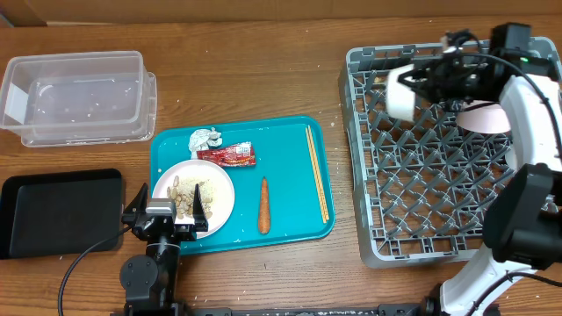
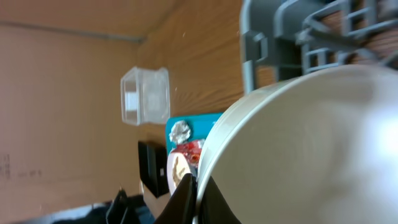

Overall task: Sort waste into correct bins and load items into the dishwasher
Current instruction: 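Tilt the bowl upright against the rack's back tines, then open the right gripper and lift it away from the large bowl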

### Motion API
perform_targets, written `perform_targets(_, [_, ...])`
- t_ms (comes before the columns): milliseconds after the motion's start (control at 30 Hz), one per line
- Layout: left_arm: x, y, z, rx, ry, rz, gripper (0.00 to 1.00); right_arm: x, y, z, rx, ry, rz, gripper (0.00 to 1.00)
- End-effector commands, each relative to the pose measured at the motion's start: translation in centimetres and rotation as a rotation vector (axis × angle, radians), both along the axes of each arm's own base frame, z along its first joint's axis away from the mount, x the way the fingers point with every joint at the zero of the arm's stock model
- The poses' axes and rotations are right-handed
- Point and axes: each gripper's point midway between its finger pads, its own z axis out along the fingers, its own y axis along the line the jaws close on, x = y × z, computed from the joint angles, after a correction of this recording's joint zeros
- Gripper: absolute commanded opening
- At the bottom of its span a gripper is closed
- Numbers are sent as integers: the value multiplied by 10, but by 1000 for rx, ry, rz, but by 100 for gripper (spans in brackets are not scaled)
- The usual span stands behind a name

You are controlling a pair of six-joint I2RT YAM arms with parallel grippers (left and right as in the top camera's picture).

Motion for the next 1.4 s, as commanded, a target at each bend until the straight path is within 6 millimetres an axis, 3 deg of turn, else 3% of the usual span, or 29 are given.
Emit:
perform_targets(0, [0,-1,0,19,-5,-6,100,0,-5,-1,3,-3,-11,4])
perform_targets(233, [0,-1,0,19,-5,-6,100,-5,13,35,202,-89,78,4])
perform_targets(300, [0,-1,0,19,-5,-6,100,-6,14,38,217,-91,84,4])
perform_targets(533, [0,-1,0,19,-5,-6,100,-8,6,6,99,9,25,4])
perform_targets(900, [0,-1,0,19,-5,-6,100,-12,11,-19,162,15,27,4])
perform_targets(1000, [0,-1,0,19,-5,-6,100,-10,11,-16,181,11,25,4])
perform_targets(1100, [0,-1,0,19,-5,-6,100,-8,18,14,334,-38,75,4])
perform_targets(1167, [0,-1,0,19,-5,-6,100,-6,18,20,356,-45,80,4])
perform_targets(1367, [0,-1,0,19,-5,-6,100,-2,12,-3,267,32,3,4])
